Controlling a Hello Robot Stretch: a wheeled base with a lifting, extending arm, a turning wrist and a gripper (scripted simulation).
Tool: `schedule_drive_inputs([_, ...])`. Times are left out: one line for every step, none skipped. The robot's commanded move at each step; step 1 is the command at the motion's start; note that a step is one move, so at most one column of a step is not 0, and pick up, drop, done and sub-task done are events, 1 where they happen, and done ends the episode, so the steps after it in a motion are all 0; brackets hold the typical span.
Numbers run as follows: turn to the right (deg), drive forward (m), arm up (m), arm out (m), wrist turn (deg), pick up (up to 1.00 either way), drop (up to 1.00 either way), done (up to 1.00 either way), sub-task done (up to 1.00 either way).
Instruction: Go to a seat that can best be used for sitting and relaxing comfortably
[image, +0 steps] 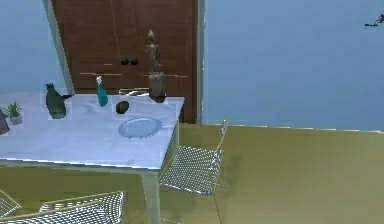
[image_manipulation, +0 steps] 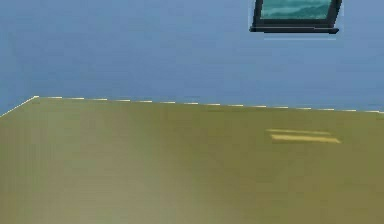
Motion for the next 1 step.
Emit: schedule_drive_inputs([0.0,0.00,0.00,0.00,0.0,0.00,0.00,1.00,0.00])
